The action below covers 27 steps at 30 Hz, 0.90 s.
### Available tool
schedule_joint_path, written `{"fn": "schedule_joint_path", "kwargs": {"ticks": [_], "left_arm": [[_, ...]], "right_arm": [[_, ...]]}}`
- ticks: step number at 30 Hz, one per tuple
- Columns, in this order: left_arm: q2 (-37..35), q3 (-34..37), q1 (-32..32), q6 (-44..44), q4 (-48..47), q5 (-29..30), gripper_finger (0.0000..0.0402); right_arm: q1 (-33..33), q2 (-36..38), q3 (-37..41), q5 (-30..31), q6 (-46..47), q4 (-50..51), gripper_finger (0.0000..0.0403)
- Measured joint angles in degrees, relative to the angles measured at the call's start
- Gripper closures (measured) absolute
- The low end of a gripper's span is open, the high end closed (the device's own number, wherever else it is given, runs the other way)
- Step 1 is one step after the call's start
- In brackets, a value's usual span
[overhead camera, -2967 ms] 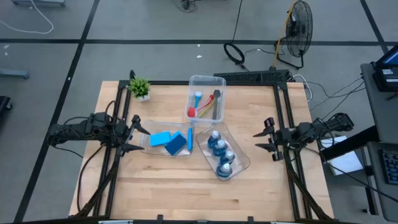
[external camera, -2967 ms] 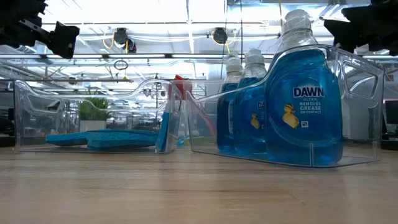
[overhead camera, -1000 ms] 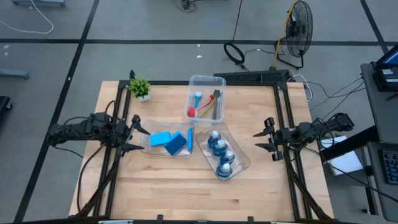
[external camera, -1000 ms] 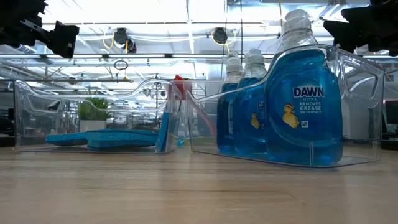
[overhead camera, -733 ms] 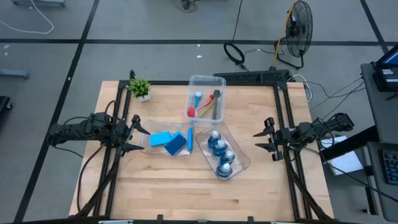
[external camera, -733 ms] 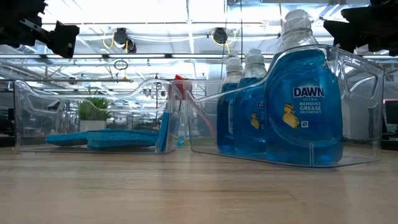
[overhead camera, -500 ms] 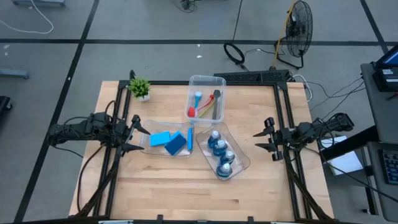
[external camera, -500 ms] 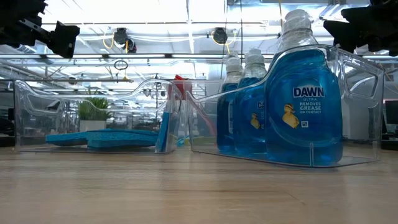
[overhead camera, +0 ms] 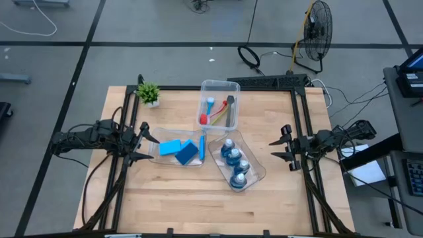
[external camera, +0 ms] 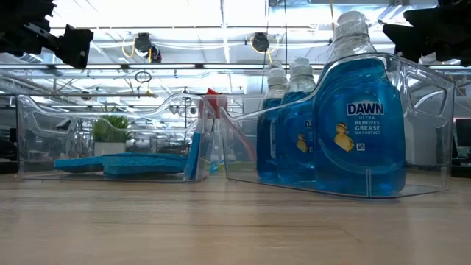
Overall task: Pick & Place Kitchen Sink Supplies
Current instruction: Return to Home Position
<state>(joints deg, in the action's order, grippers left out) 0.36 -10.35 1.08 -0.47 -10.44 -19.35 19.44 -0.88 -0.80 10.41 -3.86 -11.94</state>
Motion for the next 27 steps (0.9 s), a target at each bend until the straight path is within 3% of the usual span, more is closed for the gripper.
{"fn": "schedule_joint_path", "kwargs": {"ticks": [14,27], "left_arm": [[0.0,0.0,0.0,0.0,0.0,0.0,0.0076],[0.0,0.0,0.0,0.0,0.0,0.0,0.0096]], "right_arm": [[0.0,0.0,0.0,0.0,0.0,0.0,0.0248],[0.0,0.0,0.0,0.0,0.0,0.0,0.0248]]}}
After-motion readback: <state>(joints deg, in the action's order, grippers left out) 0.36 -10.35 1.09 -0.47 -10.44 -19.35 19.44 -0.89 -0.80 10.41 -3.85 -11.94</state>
